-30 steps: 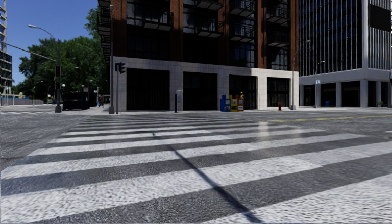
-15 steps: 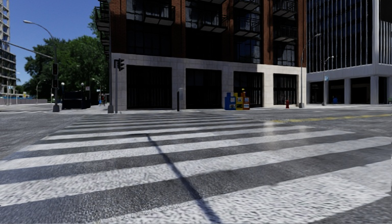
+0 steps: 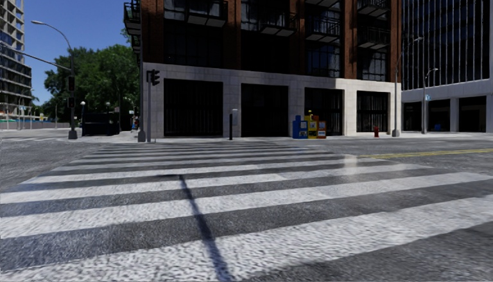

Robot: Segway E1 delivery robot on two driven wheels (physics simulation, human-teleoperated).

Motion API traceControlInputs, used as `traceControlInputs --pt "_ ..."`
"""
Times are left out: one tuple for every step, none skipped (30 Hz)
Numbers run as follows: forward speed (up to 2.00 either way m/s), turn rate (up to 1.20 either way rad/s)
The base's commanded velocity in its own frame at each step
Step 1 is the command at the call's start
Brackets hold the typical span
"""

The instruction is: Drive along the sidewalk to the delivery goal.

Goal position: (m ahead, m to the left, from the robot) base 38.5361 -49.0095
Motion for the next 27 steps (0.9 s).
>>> traceControlInputs --pt "1.56 0.28" --pt "1.56 0.28" --pt "1.56 0.28" --pt "1.56 0.28" --pt "1.56 0.28" --pt "1.56 0.28" --pt "1.56 0.28" --pt "1.56 0.28" --pt "1.56 0.28" --pt "1.56 0.28" --pt "1.56 0.28" --pt "1.56 0.28" --pt "1.56 0.28" --pt "1.58 0.28" --pt "1.58 0.28" --pt "1.58 0.28" --pt "1.58 0.28" --pt "1.61 0.28" --pt "1.62 0.28" --pt "1.62 0.28" --pt "1.62 0.28" --pt "1.62 0.28" --pt "1.62 0.28" --pt "1.62 0.28" --pt "1.63 0.28" --pt "1.63 0.28" --pt "1.63 0.28"
